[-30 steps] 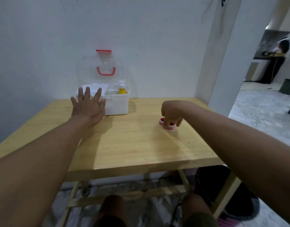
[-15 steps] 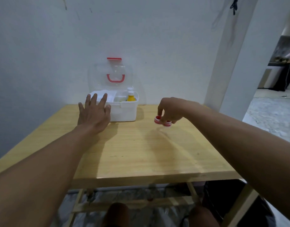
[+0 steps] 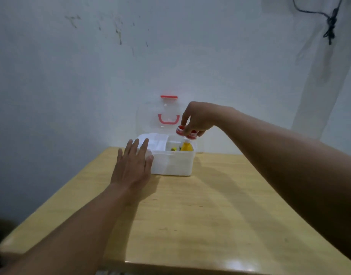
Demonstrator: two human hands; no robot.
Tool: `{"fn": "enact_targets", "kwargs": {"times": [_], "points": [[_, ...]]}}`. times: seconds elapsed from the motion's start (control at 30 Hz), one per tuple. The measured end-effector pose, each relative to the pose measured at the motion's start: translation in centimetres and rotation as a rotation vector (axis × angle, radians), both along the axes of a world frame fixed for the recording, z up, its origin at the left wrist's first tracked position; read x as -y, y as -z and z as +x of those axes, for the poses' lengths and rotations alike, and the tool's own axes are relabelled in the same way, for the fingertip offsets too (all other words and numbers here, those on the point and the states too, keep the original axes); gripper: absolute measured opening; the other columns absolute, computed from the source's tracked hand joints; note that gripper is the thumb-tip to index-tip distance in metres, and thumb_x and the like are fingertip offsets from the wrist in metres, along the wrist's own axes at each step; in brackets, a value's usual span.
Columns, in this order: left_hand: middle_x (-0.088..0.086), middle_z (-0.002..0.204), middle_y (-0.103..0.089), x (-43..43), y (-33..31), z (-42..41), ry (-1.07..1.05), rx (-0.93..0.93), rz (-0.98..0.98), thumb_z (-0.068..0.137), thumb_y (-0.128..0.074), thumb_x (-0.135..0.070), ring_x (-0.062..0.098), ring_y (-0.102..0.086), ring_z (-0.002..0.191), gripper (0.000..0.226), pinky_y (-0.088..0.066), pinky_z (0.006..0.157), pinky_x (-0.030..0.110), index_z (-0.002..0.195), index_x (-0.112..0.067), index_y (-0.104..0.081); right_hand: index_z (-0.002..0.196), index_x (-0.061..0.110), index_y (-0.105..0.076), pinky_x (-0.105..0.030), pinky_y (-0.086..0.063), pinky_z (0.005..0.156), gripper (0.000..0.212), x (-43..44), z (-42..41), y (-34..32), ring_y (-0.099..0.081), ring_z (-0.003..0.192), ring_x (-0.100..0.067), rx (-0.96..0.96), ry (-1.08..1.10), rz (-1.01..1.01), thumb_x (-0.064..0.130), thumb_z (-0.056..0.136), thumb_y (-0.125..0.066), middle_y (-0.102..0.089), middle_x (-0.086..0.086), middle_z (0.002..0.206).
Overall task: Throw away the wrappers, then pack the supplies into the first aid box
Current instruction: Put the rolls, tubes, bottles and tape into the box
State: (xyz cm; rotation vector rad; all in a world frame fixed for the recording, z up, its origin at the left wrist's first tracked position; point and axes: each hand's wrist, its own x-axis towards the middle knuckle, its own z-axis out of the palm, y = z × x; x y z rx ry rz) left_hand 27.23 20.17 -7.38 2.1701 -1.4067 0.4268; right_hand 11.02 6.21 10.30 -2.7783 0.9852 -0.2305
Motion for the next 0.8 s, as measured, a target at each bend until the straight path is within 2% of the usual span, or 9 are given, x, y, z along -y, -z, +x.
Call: {"fn": "enact_targets", "kwargs": {"times": [0.13, 0.23, 0.3, 0.37, 0.47, 0.53, 0.8], "points": [[0.006, 0.164, -0.013, 0.2, 0.0, 1.1, 0.003, 0.057, 0.030, 0.096, -0.009, -0.050, 0.022, -0.003, 0.152, 0.066, -0.003, 0.121, 0.047, 0.156, -0.024, -0.014, 0.105, 0.011, -0.076, -0.025, -0.061, 0.059, 0.027, 0.8, 4.4, 0.2, -0.073, 0.069, -0.017, 0.008, -0.051, -0.105, 0.027, 0.083, -0.076, -0.074, -0.003, 0.083], [0.007, 0.165, -0.009, 0.8, -0.1, 1.1, 0.006, 0.060, 0.034, 0.094, -0.007, -0.050, 0.022, -0.001, 0.152, 0.068, 0.000, 0.121, 0.044, 0.156, -0.023, -0.012, 0.106, 0.011, -0.077, -0.018, -0.049, 0.050, 0.023, 1.4, 7.3, 1.2, -0.063, 0.056, -0.005, -0.025, -0.082, -0.177, 0.024, 0.089, -0.068, -0.069, 0.008, 0.071], [0.006, 0.165, -0.006, 0.9, 0.1, 1.2, 0.008, 0.045, 0.003, 0.093, -0.004, -0.051, 0.020, 0.001, 0.152, 0.070, 0.003, 0.120, 0.041, 0.156, -0.022, -0.010, 0.107, 0.013, -0.077, -0.018, -0.043, 0.050, 0.025, 1.6, 8.8, 1.9, -0.064, 0.062, -0.005, -0.030, -0.115, -0.200, 0.028, 0.090, -0.068, -0.074, 0.006, 0.082], [0.006, 0.165, -0.002, 1.0, 0.4, 1.1, 0.013, 0.041, -0.017, 0.094, -0.007, -0.050, 0.019, 0.004, 0.152, 0.069, 0.005, 0.120, 0.040, 0.157, -0.022, -0.007, 0.112, 0.016, -0.076, -0.021, -0.046, 0.057, 0.029, 1.8, 10.0, 2.5, -0.068, 0.075, -0.015, -0.013, -0.145, -0.204, 0.032, 0.088, -0.070, -0.076, -0.001, 0.097], [0.005, 0.165, 0.000, 1.1, 0.7, 1.3, 0.022, 0.048, -0.043, 0.099, -0.015, -0.045, 0.018, 0.007, 0.151, 0.063, 0.004, 0.121, 0.040, 0.157, -0.022, -0.005, 0.120, 0.019, -0.072, -0.032, -0.055, 0.081, 0.035, 2.1, 11.6, 3.3, -0.070, 0.091, -0.022, 0.018, -0.196, -0.194, 0.034, 0.088, -0.070, -0.075, -0.005, 0.105], [0.006, 0.165, -0.001, 0.9, 0.7, 1.7, 0.026, 0.063, -0.052, 0.098, -0.013, -0.046, 0.017, 0.007, 0.151, 0.064, 0.003, 0.122, 0.040, 0.157, -0.021, -0.005, 0.122, 0.021, -0.070, -0.038, -0.055, 0.090, 0.037, 2.1, 12.7, 3.7, -0.069, 0.095, -0.022, 0.013, -0.226, -0.197, 0.034, 0.088, -0.070, -0.074, -0.005, 0.109], [0.004, 0.165, -0.003, 0.7, 0.9, 2.2, 0.041, 0.077, -0.101, 0.102, -0.024, -0.041, 0.015, 0.005, 0.151, 0.061, 0.004, 0.122, 0.035, 0.157, -0.021, -0.007, 0.127, 0.019, -0.068, -0.035, -0.054, 0.092, 0.036, 2.3, 14.3, 5.2, -0.068, 0.098, -0.023, -0.063, -0.295, -0.216, 0.026, 0.092, -0.067, -0.072, -0.006, 0.118]]}}
